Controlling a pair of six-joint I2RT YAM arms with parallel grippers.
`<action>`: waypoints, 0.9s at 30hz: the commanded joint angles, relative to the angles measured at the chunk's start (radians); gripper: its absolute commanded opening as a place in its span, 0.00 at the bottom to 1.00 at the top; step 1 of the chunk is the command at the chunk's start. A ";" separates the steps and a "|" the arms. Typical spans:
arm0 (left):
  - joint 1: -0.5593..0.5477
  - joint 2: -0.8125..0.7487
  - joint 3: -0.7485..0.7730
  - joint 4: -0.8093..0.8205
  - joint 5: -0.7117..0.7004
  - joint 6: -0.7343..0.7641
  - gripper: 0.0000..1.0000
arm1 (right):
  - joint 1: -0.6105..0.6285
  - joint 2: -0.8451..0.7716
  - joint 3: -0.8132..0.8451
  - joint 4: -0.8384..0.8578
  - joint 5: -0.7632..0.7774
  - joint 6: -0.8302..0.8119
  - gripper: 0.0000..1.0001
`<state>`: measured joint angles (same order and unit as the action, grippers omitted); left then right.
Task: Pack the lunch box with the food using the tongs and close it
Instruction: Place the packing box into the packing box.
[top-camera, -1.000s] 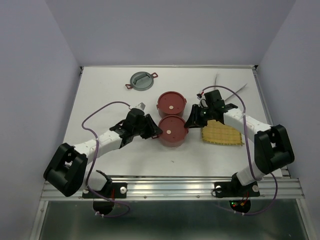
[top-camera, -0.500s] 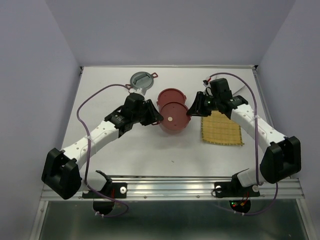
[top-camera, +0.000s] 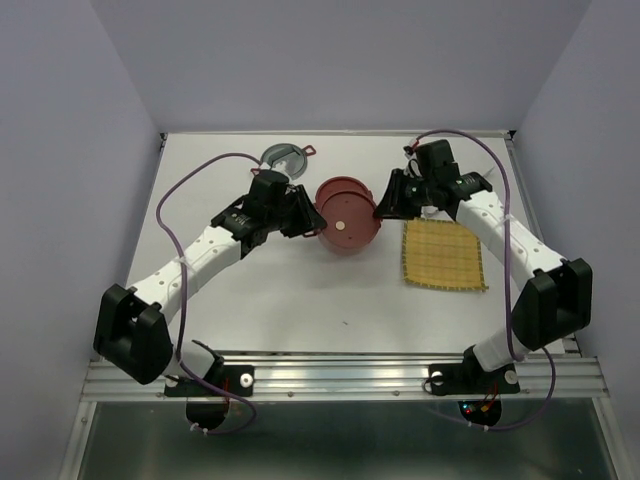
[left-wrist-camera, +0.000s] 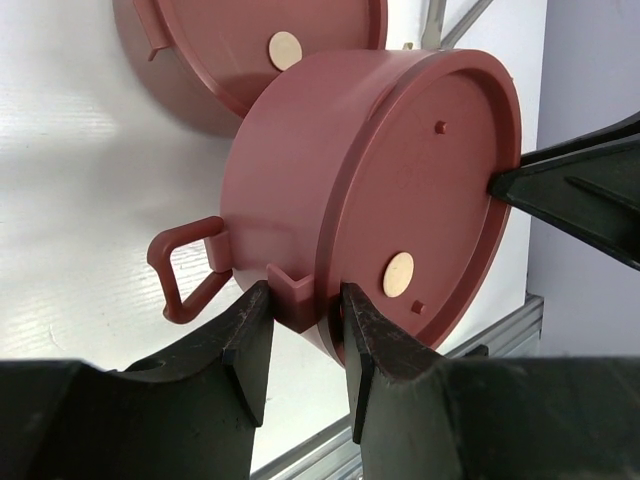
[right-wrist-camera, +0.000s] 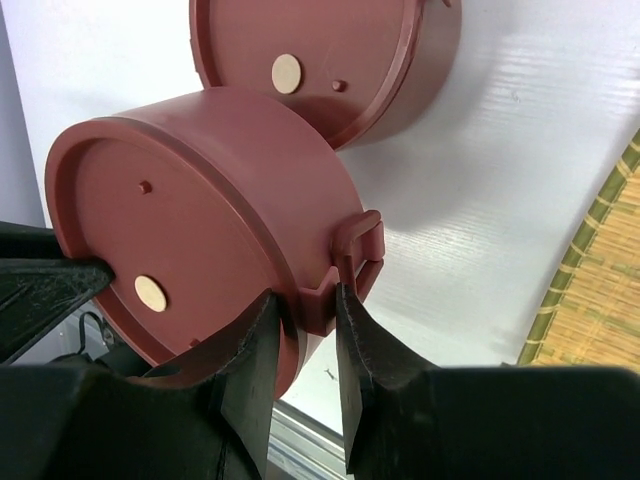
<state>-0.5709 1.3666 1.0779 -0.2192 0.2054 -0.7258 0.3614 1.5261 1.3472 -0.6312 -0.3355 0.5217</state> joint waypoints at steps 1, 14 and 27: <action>0.014 0.021 0.075 0.012 0.043 0.051 0.00 | -0.006 0.015 0.130 0.076 0.029 0.012 0.01; 0.075 0.210 0.240 0.003 0.089 0.098 0.00 | -0.006 0.269 0.472 -0.018 0.066 -0.032 0.01; 0.111 0.348 0.278 0.044 0.175 0.131 0.00 | -0.015 0.399 0.575 -0.055 0.110 -0.032 0.01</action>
<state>-0.4408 1.6890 1.3273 -0.1719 0.3107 -0.6682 0.3477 1.9228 1.8412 -0.7845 -0.2077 0.4477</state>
